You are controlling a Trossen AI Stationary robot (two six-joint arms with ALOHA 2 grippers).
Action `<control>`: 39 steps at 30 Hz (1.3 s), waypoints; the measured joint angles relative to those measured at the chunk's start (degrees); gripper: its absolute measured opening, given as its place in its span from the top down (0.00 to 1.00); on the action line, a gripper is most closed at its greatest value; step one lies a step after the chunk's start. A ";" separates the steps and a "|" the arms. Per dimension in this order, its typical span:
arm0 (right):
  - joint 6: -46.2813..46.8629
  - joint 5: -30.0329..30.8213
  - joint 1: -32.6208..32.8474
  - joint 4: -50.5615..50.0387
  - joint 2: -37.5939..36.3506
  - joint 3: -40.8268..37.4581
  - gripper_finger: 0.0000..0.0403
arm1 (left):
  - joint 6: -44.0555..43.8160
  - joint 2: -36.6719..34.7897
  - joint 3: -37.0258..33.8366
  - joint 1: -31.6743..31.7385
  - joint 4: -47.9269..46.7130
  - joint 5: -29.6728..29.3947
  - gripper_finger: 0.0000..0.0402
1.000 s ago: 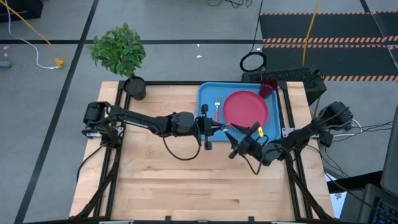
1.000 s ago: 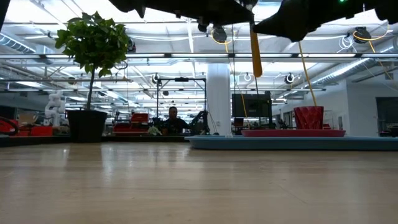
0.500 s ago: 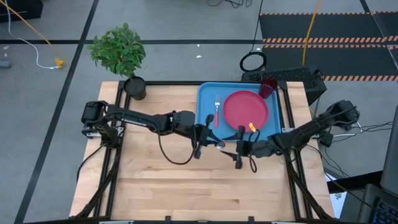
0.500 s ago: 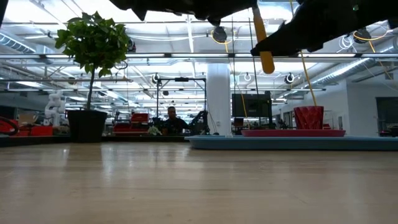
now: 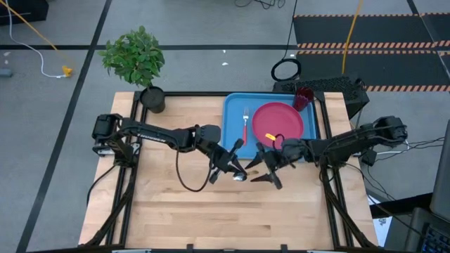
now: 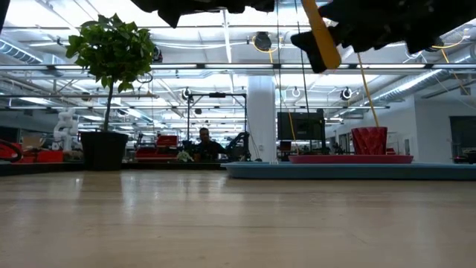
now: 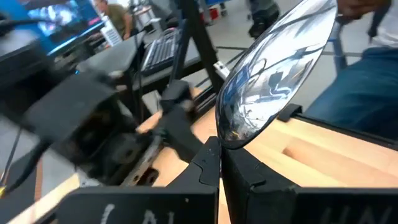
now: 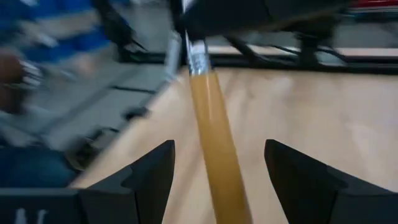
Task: Pick and place plate/cup/fork/spoon on tray
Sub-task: Put the yellow spoon on the blue tray to the left of the pink fork
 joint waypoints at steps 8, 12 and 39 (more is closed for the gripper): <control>3.79 -18.87 -4.11 10.58 9.44 0.00 0.40 | 1.71 0.00 -0.02 -0.06 0.61 4.29 0.99; 4.13 -25.85 -4.26 17.47 14.66 0.00 0.45 | 2.64 0.00 -0.02 -0.37 0.37 6.45 0.99; 3.44 -28.48 -5.82 20.93 16.86 -0.02 0.87 | 1.88 -0.02 -0.02 -0.54 -5.03 3.64 0.91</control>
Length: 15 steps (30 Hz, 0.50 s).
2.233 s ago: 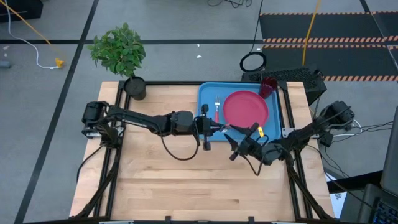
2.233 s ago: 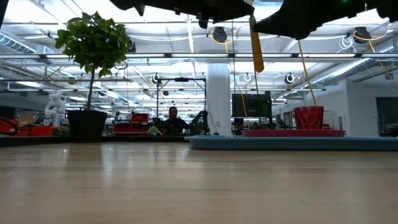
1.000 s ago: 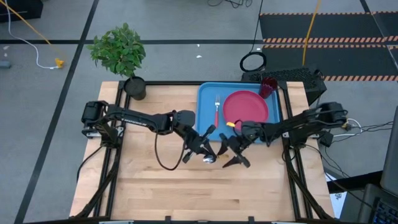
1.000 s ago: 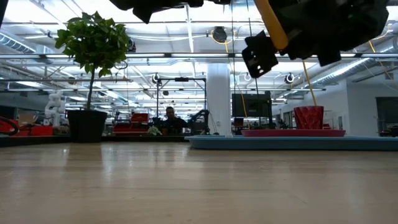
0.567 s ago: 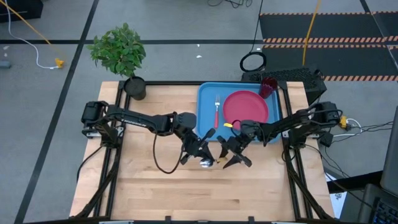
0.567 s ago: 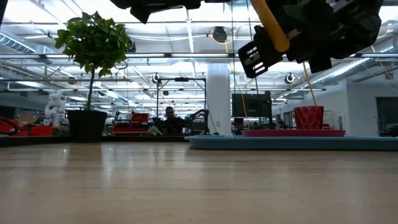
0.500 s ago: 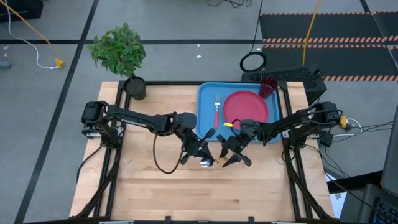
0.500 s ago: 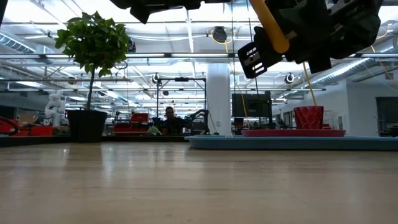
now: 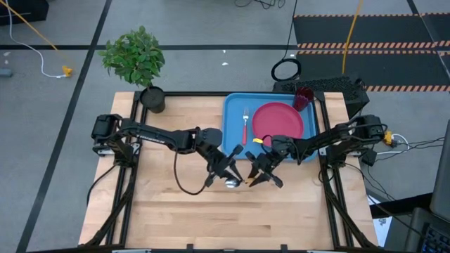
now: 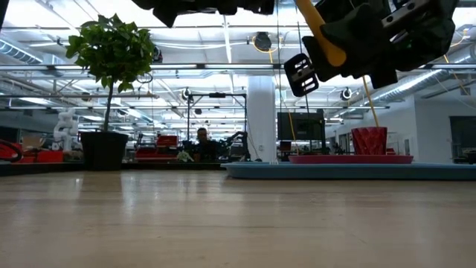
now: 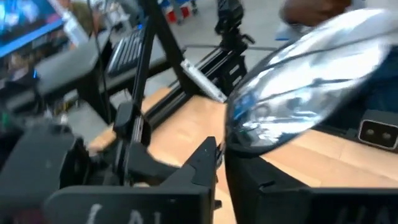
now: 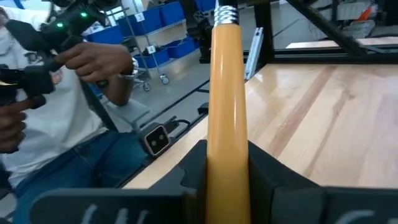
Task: Pick and place plate/cup/fork/spoon on tray
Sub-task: Put the yellow spoon on the blue tray to the left of the pink fork
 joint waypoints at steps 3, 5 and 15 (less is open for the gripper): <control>-0.15 0.82 -0.07 -0.27 -0.32 -0.06 0.87 | -4.37 0.00 0.00 0.31 -0.24 -2.26 0.85; -0.30 1.11 -0.07 -0.24 -0.77 -0.06 0.87 | -6.28 0.00 0.00 0.50 -0.07 -3.15 0.81; -5.48 8.11 -0.61 -11.81 -10.41 0.07 0.86 | -11.74 -0.38 -0.07 0.96 0.06 -20.14 0.68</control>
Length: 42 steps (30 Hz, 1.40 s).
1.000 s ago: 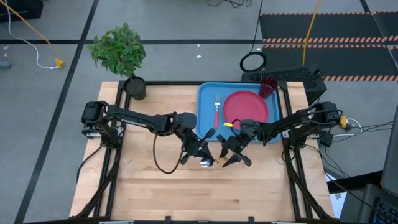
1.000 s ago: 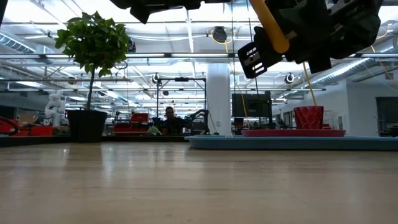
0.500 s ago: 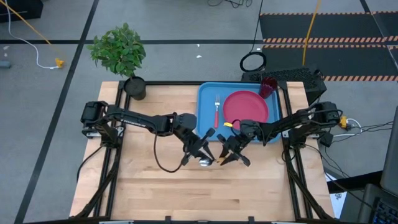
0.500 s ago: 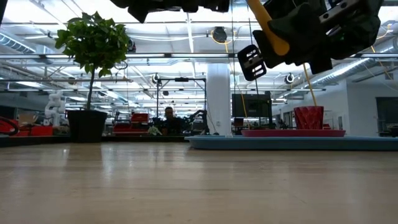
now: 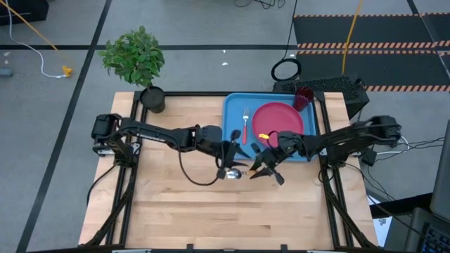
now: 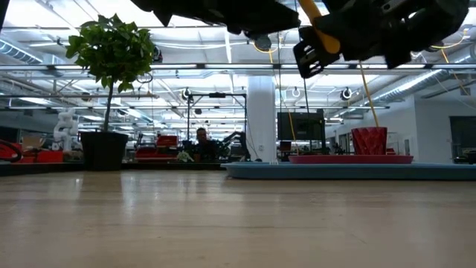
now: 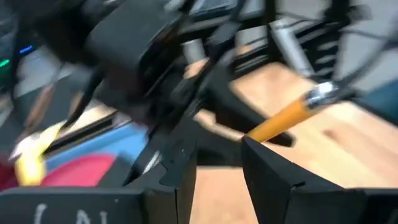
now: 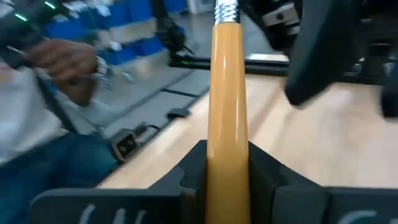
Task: Pick and place plate/cup/fork/spoon on tray
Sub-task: Put the yellow spoon on the blue tray to the left of the pink fork
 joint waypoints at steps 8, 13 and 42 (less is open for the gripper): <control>-4.95 15.01 0.07 -16.81 -13.88 0.00 0.86 | -4.67 -1.00 0.00 1.35 -0.10 -6.05 0.67; -7.00 22.75 0.45 -23.80 -21.49 0.00 0.87 | -7.42 -1.38 0.02 1.36 2.18 -9.24 0.67; -16.92 51.25 10.00 -22.23 -29.99 -0.02 0.87 | -21.87 2.14 0.11 -0.37 28.55 -17.15 0.46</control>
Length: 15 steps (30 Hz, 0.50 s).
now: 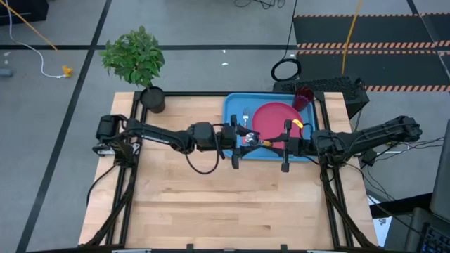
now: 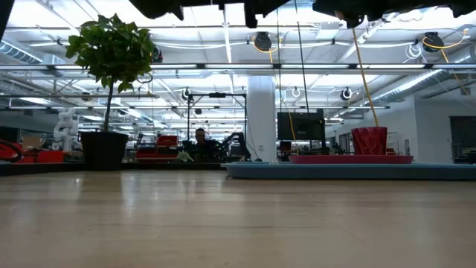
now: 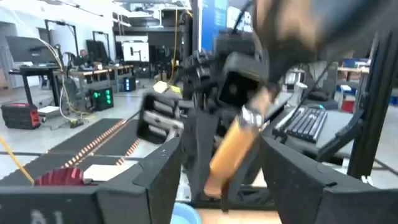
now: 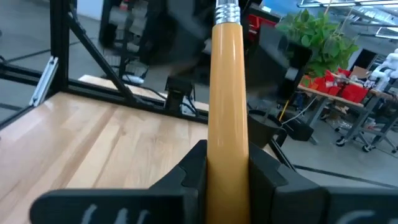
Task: Pick and place plate/cup/fork/spoon on tray
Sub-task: Put the yellow spoon on the blue tray to the left of the pink fork
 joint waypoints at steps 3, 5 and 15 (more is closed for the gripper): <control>-0.16 0.00 0.35 0.57 0.74 0.00 0.87 | 1.49 2.63 -0.04 -0.60 6.17 -0.09 0.43; -0.24 -0.02 0.70 1.41 1.55 -0.02 0.87 | 1.72 3.68 -0.04 -0.85 8.84 -0.15 0.43; -1.51 -0.04 1.28 3.41 2.70 -0.02 0.87 | 4.06 5.21 -0.04 -1.08 13.07 0.32 0.43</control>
